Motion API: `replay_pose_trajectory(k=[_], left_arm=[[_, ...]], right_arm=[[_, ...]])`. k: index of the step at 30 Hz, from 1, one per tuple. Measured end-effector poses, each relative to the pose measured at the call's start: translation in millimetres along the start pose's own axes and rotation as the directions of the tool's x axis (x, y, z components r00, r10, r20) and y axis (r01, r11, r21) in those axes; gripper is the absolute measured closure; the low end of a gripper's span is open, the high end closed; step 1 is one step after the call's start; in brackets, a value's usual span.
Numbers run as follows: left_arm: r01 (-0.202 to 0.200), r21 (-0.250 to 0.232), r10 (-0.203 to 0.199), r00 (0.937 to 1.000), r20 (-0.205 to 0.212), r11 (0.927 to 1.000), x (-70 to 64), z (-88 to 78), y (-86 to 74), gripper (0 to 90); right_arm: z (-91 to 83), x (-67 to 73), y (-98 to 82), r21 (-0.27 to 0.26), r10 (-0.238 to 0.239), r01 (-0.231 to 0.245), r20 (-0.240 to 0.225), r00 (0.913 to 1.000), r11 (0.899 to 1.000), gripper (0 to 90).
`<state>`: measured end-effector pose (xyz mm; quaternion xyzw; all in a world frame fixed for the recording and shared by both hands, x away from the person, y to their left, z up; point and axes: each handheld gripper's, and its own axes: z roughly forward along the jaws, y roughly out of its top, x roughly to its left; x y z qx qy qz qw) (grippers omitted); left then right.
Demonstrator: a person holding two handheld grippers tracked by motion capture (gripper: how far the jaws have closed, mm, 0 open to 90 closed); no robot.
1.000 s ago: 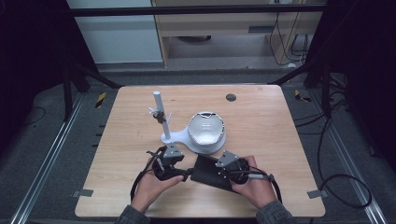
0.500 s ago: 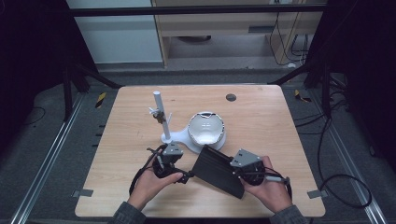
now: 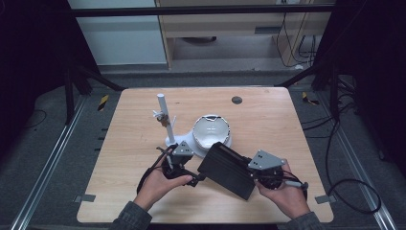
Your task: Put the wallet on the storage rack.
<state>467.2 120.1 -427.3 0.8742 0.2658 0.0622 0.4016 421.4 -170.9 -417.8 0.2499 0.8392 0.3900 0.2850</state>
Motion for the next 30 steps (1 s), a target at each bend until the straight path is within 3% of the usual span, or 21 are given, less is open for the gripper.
replay_pose_trajectory(k=[9, 14, 22, 29, 30], left_arm=[[-0.009, -0.008, 0.009, 0.9999, 0.006, 0.9999, 1.4, -2.1, 5.5, 10.4], [-0.021, 0.004, 0.021, 0.9996, 0.020, 0.9998, 3.1, 7.1, 12.3, 13.8], [-0.003, 0.004, 0.003, 0.9978, 0.066, 1.0000, 8.0, 21.9, 25.2, 20.3], [0.011, 0.028, -0.015, 0.9925, 0.122, 0.9996, 14.6, 25.6, 32.0, 38.6], [0.006, 0.037, -0.011, 0.9911, 0.133, 0.9993, 14.7, 23.8, 33.2, 52.8]], right_arm=[[-4.8, -1.5, 5.7, -0.042, -0.008, 0.008, 0.003, 1.0000, 0.999, 83.9], [-6.8, -2.1, 9.8, -0.058, -0.010, 0.010, 0.003, 0.9999, 0.998, 83.9], [-9.9, -2.4, 11.3, -0.077, -0.016, 0.015, -0.004, 0.9999, 0.997, 83.9], [-12.3, -3.5, 10.0, -0.090, -0.013, 0.013, -0.002, 0.9999, 0.996, 83.9], [-13.4, -3.4, 9.1, -0.094, -0.017, 0.017, -0.002, 0.9999, 0.995, 83.8]])
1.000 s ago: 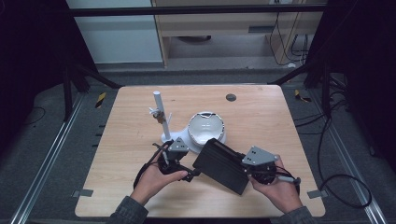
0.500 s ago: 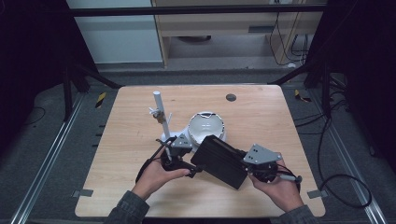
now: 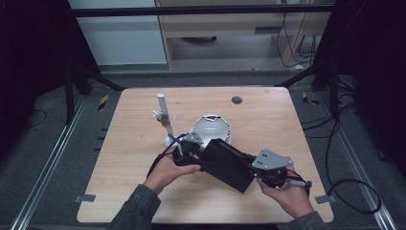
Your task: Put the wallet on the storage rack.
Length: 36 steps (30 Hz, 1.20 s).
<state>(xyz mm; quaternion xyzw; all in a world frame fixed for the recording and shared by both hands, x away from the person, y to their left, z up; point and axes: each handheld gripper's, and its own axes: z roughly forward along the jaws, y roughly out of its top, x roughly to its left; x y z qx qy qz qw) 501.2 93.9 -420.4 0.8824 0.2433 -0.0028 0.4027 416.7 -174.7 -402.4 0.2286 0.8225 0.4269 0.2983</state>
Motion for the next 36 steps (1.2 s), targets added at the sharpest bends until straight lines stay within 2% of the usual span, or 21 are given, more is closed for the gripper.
replay_pose_trajectory(k=[5, 6, 7, 8, 12, 14, 15, 18, 19, 20, 22, 24, 25, 27, 28, 29, 32, 33, 34, 35, 36], left_arm=[[0.010, 0.014, -0.011, 0.9994, 0.031, 0.9999, -3.6, -9.5, 4.2, 71.8], [0.019, 0.007, -0.019, 0.9987, 0.047, 0.9998, -5.9, -14.1, 5.9, 71.8], [0.026, 0.000, -0.026, 0.9984, 0.051, 0.9997, -7.1, -16.4, 6.7, 78.5], [0.030, -0.007, -0.029, 0.9977, 0.061, 0.9995, -8.6, -19.3, 7.6, 79.9], [0.014, -0.012, -0.014, 0.9989, 0.044, 0.9998, -17.8, -26.3, 12.3, 80.9], [0.005, -0.007, -0.004, 0.9994, 0.033, 1.0000, -22.5, -28.5, 15.7, 81.2], [0.004, -0.012, -0.003, 0.9995, 0.031, 0.9999, -24.6, -30.1, 17.7, 81.2], [-0.009, -0.001, 0.009, 0.9997, 0.021, 1.0000, -29.8, -34.9, 27.0, 81.5], [-0.009, -0.001, 0.009, 0.9997, 0.021, 1.0000, -29.8, -34.9, 27.0, 81.5], [-0.005, 0.010, 0.005, 0.9999, 0.014, 0.9999, -30.0, -38.1, 32.8, 81.6], [-0.004, 0.024, 0.004, 1.0000, 0.000, 0.9997, -29.3, -42.4, 38.2, 81.6], [0.002, 0.027, -0.001, 0.9999, -0.012, 0.9996, -27.9, -46.5, 43.2, 81.7], [0.002, 0.027, -0.001, 0.9999, -0.012, 0.9996, -27.9, -46.5, 43.2, 81.7], [-0.002, 0.007, 0.003, 0.9990, -0.044, 1.0000, -27.6, -55.9, 50.7, 81.8], [-0.002, 0.007, 0.003, 0.9990, -0.044, 1.0000, -27.6, -55.9, 50.7, 81.8], [-0.009, 0.006, 0.009, 0.9987, -0.051, 0.9999, -29.1, -60.6, 54.0, 81.8], [-0.013, 0.010, 0.014, 0.9972, -0.073, 0.9999, -30.6, -72.0, 61.7, 81.8], [-0.009, 0.004, 0.010, 0.9975, -0.069, 0.9999, -30.1, -78.7, 66.0, 81.8], [-0.010, 0.000, 0.010, 0.9972, -0.074, 0.9999, -30.0, -82.2, 68.4, 81.7], [-0.010, 0.000, 0.010, 0.9972, -0.074, 0.9999, -30.0, -82.2, 68.4, 81.7], [-0.011, 0.002, 0.011, 0.9969, -0.078, 0.9999, -29.8, -86.4, 71.3, 81.7]], right_arm=[[-1.5, 0.1, -4.2, -0.009, 0.001, -0.001, -0.009, 1.0000, 1.000, 83.6], [-1.7, 0.2, -5.2, -0.011, 0.001, -0.002, -0.010, 0.9999, 1.000, 83.3], [-2.5, 1.0, -8.8, -0.009, 0.005, -0.005, -0.010, 0.9999, 1.000, 82.2], [-3.0, 1.4, -10.5, -0.007, 0.010, -0.010, -0.009, 0.9999, 1.000, 81.8], [-4.0, 3.5, -15.1, -0.010, 0.020, -0.020, -0.013, 0.9997, 1.000, 79.4], [-2.7, 6.5, -19.0, -0.006, 0.030, -0.030, -0.027, 0.9992, 1.000, 72.0], [-2.7, 6.5, -19.0, -0.006, 0.030, -0.030, -0.027, 0.9992, 1.000, 72.0], [1.7, 11.3, -23.8, 0.019, 0.051, -0.050, -0.060, 0.9969, 0.999, 55.3], [1.7, 11.3, -23.8, 0.019, 0.051, -0.050, -0.060, 0.9969, 0.999, 55.3], [4.8, 14.3, -27.7, 0.036, 0.074, -0.071, -0.080, 0.9941, 0.997, 43.0], [6.1, 17.1, -31.3, 0.038, 0.083, -0.080, -0.073, 0.9939, 0.996, 33.5], [7.6, 19.8, -38.3, 0.039, 0.102, -0.099, -0.080, 0.9916, 0.994, 26.2], [7.6, 19.8, -38.3, 0.039, 0.102, -0.099, -0.080, 0.9916, 0.994, 26.2], [10.1, 20.6, -50.2, 0.026, 0.144, -0.142, -0.088, 0.9856, 0.989, 19.9], [10.1, 20.6, -50.2, 0.026, 0.144, -0.142, -0.088, 0.9856, 0.989, 19.9], [12.2, 18.5, -59.7, 0.020, 0.180, -0.179, -0.090, 0.9795, 0.984, 16.8], [13.6, 16.0, -65.4, 0.032, 0.206, -0.204, -0.084, 0.9748, 0.978, 13.9], [17.3, 11.8, -71.4, 0.057, 0.237, -0.234, -0.057, 0.9698, 0.971, 11.7], [19.5, 9.8, -74.7, 0.067, 0.250, -0.247, -0.036, 0.9676, 0.967, 11.6], [19.5, 9.8, -74.7, 0.067, 0.250, -0.247, -0.036, 0.9676, 0.967, 11.6], [21.8, 7.4, -78.5, 0.078, 0.267, -0.265, -0.007, 0.9637, 0.961, 11.3]])
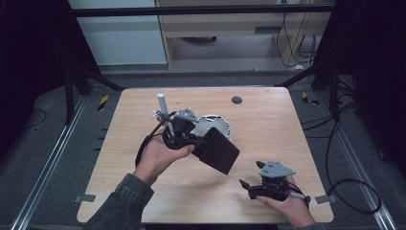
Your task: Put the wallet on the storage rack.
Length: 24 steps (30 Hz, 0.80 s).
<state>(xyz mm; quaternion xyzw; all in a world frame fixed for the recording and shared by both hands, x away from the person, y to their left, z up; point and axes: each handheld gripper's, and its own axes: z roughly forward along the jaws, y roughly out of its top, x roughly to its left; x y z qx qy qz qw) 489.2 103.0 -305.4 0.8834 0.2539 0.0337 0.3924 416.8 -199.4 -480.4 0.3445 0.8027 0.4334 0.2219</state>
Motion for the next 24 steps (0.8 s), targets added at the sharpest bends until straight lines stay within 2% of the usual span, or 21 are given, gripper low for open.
replay_pose_trajectory(k=[1, 2, 3, 4, 5, 7, 8, 10, 11, 12, 15, 20, 24], left_arm=[[-0.002, 0.000, 0.002, 1.0000, -0.009, 1.0000, 0.5, -5.4, 3.2, 81.6], [-0.002, 0.000, 0.002, 1.0000, -0.009, 1.0000, 0.5, -5.4, 3.2, 81.6], [-0.005, 0.005, 0.005, 0.9999, -0.008, 1.0000, 0.7, -8.2, 4.8, 81.6], [-0.014, 0.013, 0.014, 0.9998, -0.012, 0.9998, 1.5, -11.2, 6.2, 81.6], [-0.019, 0.016, 0.019, 0.9997, -0.013, 0.9997, 2.9, -16.4, 9.1, 81.6], [-0.011, 0.007, 0.011, 0.9998, -0.014, 0.9999, 3.6, -19.1, 10.8, 81.6], [-0.021, 0.010, 0.021, 0.9997, -0.015, 0.9997, 5.2, -23.0, 13.4, 81.7], [-0.015, 0.006, 0.015, 0.9998, -0.014, 0.9999, 5.8, -24.2, 14.8, 81.7], [-0.012, 0.009, 0.012, 0.9997, -0.019, 0.9999, 8.0, -27.1, 18.0, 81.6], [-0.012, 0.009, 0.012, 0.9997, -0.019, 0.9999, 8.0, -27.1, 18.0, 81.6], [-0.018, 0.019, 0.019, 0.9988, -0.045, 0.9996, 10.7, -31.9, 26.8, 81.6], [-0.018, 0.005, 0.019, 0.9979, -0.062, 0.9998, 12.6, -34.8, 35.6, 81.6], [-0.022, 0.014, 0.023, 0.9969, -0.075, 0.9997, 14.6, -34.4, 39.3, 81.6]], right_arm=[[4.8, -6.1, -5.0, 0.048, 0.028, -0.031, 0.065, 0.9975, 0.998, 9.5], [4.8, -6.1, -5.0, 0.048, 0.028, -0.031, 0.065, 0.9975, 0.998, 9.5], [6.4, -8.8, -6.9, 0.072, 0.024, -0.031, 0.096, 0.9951, 0.997, 8.5], [7.5, -11.3, -8.4, 0.087, 0.036, -0.047, 0.116, 0.9926, 0.995, 7.3], [7.6, -16.0, -9.9, 0.088, 0.071, -0.084, 0.142, 0.9874, 0.993, 7.4], [7.3, -18.7, -10.1, 0.086, 0.078, -0.092, 0.153, 0.9851, 0.992, 7.2], [7.5, -21.1, -10.0, 0.078, 0.112, -0.127, 0.171, 0.9789, 0.989, 6.8], [8.0, -22.5, -10.2, 0.078, 0.113, -0.128, 0.176, 0.9778, 0.989, 6.6], [9.9, -24.6, -11.2, 0.089, 0.136, -0.155, 0.189, 0.9725, 0.984, 6.0], [9.9, -24.6, -11.2, 0.089, 0.136, -0.155, 0.189, 0.9725, 0.984, 6.0], [14.1, -29.6, -14.5, 0.122, 0.141, -0.169, 0.213, 0.9669, 0.978, 6.1], [13.9, -33.9, -16.6, 0.129, 0.159, -0.192, 0.227, 0.9609, 0.973, 6.0], [14.9, -35.1, -18.7, 0.145, 0.174, -0.211, 0.232, 0.9571, 0.967, 5.9]])
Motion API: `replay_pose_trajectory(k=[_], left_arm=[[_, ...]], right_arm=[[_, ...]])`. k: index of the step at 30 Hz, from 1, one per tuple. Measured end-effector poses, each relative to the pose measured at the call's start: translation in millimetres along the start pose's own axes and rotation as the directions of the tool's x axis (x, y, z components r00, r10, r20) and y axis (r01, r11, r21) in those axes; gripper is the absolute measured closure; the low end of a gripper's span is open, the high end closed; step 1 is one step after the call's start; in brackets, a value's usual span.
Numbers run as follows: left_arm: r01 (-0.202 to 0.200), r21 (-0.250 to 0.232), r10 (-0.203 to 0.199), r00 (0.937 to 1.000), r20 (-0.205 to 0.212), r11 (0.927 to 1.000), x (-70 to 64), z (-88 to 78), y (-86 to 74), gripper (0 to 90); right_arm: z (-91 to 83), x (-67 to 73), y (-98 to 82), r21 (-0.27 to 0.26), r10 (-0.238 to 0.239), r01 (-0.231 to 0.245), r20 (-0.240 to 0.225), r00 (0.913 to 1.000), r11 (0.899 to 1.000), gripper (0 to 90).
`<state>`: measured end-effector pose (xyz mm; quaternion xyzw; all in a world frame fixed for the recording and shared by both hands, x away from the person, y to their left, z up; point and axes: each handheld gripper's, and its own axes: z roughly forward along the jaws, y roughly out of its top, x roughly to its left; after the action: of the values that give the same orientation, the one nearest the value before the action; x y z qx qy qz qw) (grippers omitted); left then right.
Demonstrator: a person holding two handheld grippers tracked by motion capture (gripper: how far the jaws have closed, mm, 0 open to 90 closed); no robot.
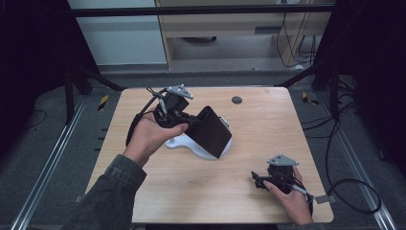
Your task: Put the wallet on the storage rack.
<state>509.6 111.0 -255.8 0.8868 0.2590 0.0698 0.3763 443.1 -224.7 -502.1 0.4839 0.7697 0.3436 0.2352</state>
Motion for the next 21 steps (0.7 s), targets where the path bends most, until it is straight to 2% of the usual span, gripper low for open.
replay_pose_trajectory(k=[6, 15, 21], left_arm=[[0.007, 0.005, -0.006, 0.9998, -0.020, 1.0000, 4.1, 2.5, 4.8, 81.6], [0.043, -0.022, -0.044, 0.9968, -0.067, 0.9988, 16.8, 2.2, 11.0, 81.6], [0.066, -0.013, -0.067, 0.9944, -0.082, 0.9977, 29.2, 14.5, 12.2, 81.5]], right_arm=[[1.8, -0.5, -0.6, 0.014, 0.001, -0.001, 0.003, 1.0000, 1.000, 5.9], [2.4, -2.4, -2.8, 0.034, 0.004, -0.005, 0.015, 0.9999, 0.999, 6.1], [3.8, -4.6, -4.2, 0.043, -0.001, 0.000, 0.024, 0.9997, 0.999, 6.1]])
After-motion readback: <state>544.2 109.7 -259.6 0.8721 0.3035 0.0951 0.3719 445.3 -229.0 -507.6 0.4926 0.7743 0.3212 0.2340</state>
